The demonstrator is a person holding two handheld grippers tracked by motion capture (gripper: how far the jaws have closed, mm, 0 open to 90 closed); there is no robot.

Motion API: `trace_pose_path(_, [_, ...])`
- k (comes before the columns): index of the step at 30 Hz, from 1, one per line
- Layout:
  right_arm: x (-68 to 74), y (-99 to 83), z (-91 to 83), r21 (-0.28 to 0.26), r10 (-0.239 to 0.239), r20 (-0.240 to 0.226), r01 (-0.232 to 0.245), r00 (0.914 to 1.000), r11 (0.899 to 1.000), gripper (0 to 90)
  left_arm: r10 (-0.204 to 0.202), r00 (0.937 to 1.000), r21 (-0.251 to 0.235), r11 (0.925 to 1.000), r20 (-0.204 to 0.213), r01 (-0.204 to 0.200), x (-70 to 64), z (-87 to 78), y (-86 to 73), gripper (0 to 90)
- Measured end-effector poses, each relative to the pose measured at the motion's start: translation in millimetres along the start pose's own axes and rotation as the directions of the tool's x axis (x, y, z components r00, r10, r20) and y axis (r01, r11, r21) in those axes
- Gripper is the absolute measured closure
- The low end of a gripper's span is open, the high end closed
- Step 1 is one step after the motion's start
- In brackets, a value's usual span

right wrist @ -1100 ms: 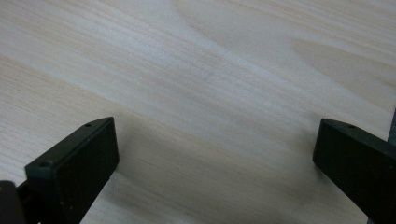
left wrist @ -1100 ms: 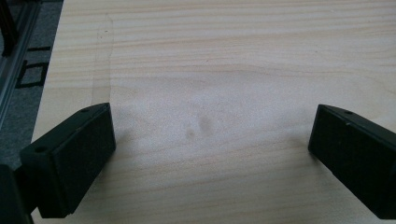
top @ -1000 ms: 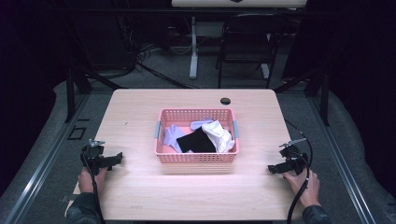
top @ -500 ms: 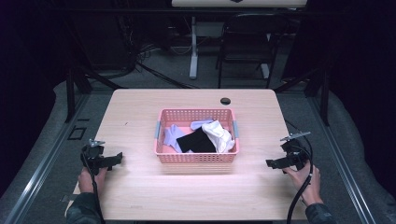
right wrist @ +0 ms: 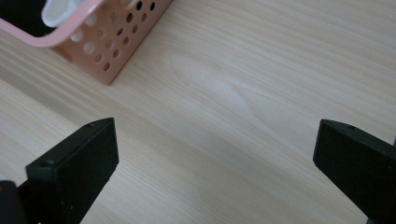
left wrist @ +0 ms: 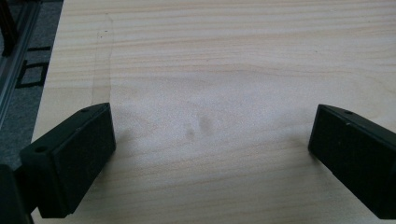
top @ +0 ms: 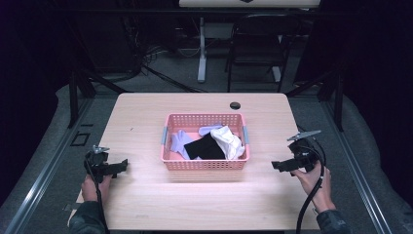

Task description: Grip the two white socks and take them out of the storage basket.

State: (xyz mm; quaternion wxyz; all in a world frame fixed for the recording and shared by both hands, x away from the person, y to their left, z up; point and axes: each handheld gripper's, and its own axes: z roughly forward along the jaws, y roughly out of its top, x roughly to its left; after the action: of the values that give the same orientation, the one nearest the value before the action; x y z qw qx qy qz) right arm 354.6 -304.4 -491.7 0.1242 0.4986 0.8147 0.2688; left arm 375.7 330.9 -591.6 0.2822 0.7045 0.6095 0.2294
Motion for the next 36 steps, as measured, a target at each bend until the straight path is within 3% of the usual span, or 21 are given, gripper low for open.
trace_pose_path(16, [23.8,37.8,-7.3,-0.003,-0.088,-0.003,0.088,0.9961,0.996,0.0,0.001,1.0000,0.001,1.0000,0.000,-0.001,0.1,-0.1,0.0,0.5])
trace_pose_path(28, [40.3,68.9,-4.4,-0.008,-0.121,-0.026,0.121,0.9923,0.993,0.0,0.001,1.0000,0.001,1.0000,0.000,-0.001,0.1,-0.1,0.0,0.5])
trace_pose_path(36, [49.5,88.4,0.1,0.024,-0.153,-0.035,0.154,0.9877,0.988,0.0,0.001,1.0000,0.000,1.0000,0.000,-0.001,0.1,0.0,0.0,0.5])
